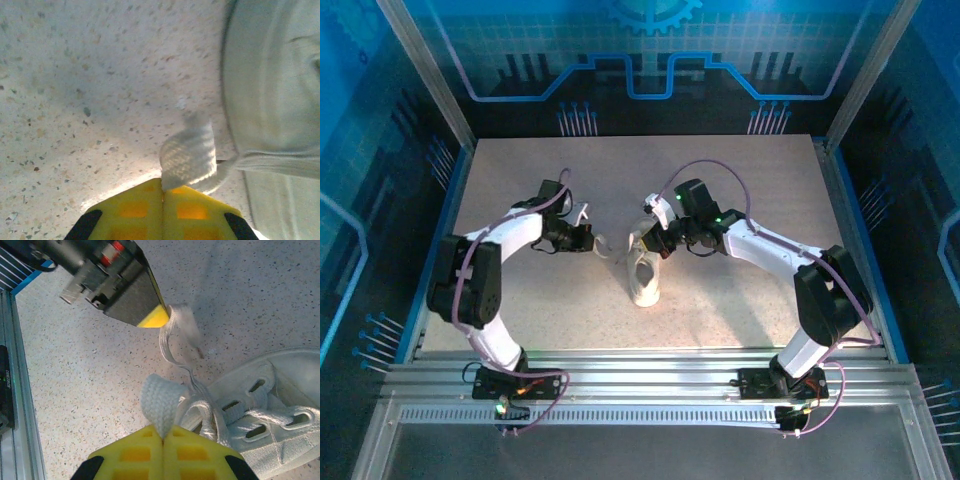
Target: Tie the shoes
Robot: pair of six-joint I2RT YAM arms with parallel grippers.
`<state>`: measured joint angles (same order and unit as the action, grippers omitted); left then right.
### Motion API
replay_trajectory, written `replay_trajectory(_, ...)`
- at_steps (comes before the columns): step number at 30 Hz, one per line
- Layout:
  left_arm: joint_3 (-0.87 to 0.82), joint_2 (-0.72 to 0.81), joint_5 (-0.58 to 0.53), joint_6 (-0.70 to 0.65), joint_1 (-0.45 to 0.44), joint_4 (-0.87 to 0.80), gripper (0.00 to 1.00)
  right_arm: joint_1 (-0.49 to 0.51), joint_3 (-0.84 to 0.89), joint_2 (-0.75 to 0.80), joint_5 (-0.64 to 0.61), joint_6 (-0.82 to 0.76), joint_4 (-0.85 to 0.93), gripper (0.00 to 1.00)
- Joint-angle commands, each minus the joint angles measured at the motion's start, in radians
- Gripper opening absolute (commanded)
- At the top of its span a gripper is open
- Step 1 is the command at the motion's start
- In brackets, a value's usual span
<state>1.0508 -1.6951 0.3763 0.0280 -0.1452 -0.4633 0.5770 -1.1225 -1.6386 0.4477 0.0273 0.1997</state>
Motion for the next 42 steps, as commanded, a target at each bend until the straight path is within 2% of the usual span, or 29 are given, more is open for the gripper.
replay_trajectory(1, -0.049, 0.116, 0.054, 0.035, -0.001, 0.131, 0.0, 0.012, -0.044, -0.02, -0.018, 0.013, 0.05, 0.0)
replay_trajectory(8, -0.192, 0.363, 0.108, 0.059, -0.023, 0.407, 0.0, 0.004, -0.075, -0.059, -0.045, 0.055, 0.088, 0.0)
replay_trajectory(12, -0.267, 0.467, 0.11, -0.056, -0.118, 0.531, 0.0, -0.009, -0.106, -0.093, -0.035, 0.082, 0.112, 0.0)
replay_trajectory(16, -0.328, 0.501, 0.114, -0.122, -0.202, 0.613, 0.0, -0.02, -0.149, -0.131, -0.008, 0.103, 0.146, 0.0)
replay_trajectory(24, -0.377, 0.487, 0.068, -0.233, -0.349, 0.666, 0.0, -0.058, -0.169, -0.164, 0.032, 0.173, 0.133, 0.0)
replay_trajectory(31, -0.256, 0.335, 0.009, -0.356, -0.485, 0.589, 0.0, -0.058, -0.172, -0.165, 0.064, 0.178, 0.112, 0.0)
replay_trajectory(34, -0.195, 0.258, 0.004, -0.39, -0.515, 0.554, 0.0, -0.059, -0.171, -0.161, 0.068, 0.178, 0.111, 0.0)
replay_trajectory(35, -0.174, 0.235, 0.007, -0.398, -0.519, 0.536, 0.02, -0.059, -0.171, -0.159, 0.068, 0.177, 0.113, 0.0)
replay_trajectory(38, -0.128, 0.201, 0.025, -0.41, -0.521, 0.472, 0.32, -0.059, -0.168, -0.15, 0.068, 0.164, 0.119, 0.0)
replay_trajectory(39, -0.118, 0.202, 0.027, -0.413, -0.52, 0.454, 0.39, -0.059, -0.165, -0.147, 0.068, 0.157, 0.122, 0.0)
replay_trajectory(42, -0.109, 0.235, 0.007, -0.416, -0.518, 0.405, 0.48, -0.06, -0.157, -0.137, 0.065, 0.138, 0.125, 0.0)
